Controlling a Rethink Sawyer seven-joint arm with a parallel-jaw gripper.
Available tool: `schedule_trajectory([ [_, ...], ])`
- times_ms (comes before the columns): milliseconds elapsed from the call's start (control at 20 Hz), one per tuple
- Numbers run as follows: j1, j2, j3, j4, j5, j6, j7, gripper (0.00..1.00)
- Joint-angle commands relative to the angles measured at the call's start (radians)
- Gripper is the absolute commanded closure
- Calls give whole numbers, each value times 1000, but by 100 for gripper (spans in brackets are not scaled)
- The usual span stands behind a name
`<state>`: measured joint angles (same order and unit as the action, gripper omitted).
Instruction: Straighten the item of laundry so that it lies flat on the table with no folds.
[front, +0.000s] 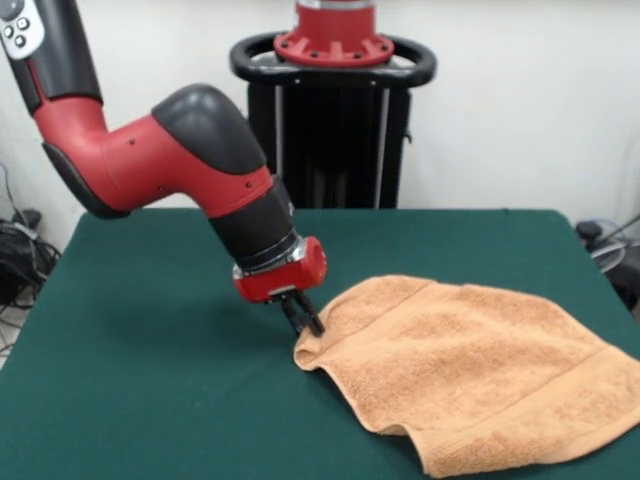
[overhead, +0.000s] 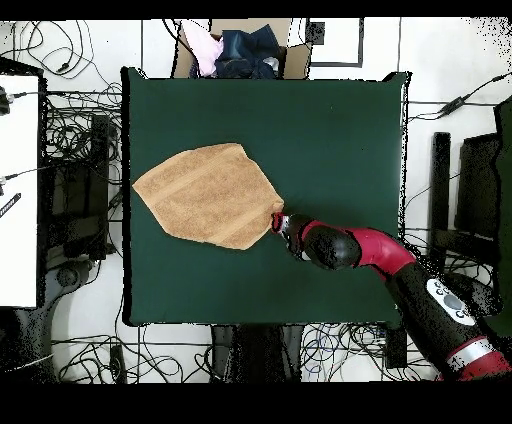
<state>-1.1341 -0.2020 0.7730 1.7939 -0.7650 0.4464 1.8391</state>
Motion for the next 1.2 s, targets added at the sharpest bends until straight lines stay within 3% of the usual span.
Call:
schedule_trajectory([
  [50,-24,34,-87,-252,-39,197,-263,100],
  [800,-71,23,-86,-338,49,437,-566,100],
  [1200,-99,35,-70,-428,44,565,-739,100],
])
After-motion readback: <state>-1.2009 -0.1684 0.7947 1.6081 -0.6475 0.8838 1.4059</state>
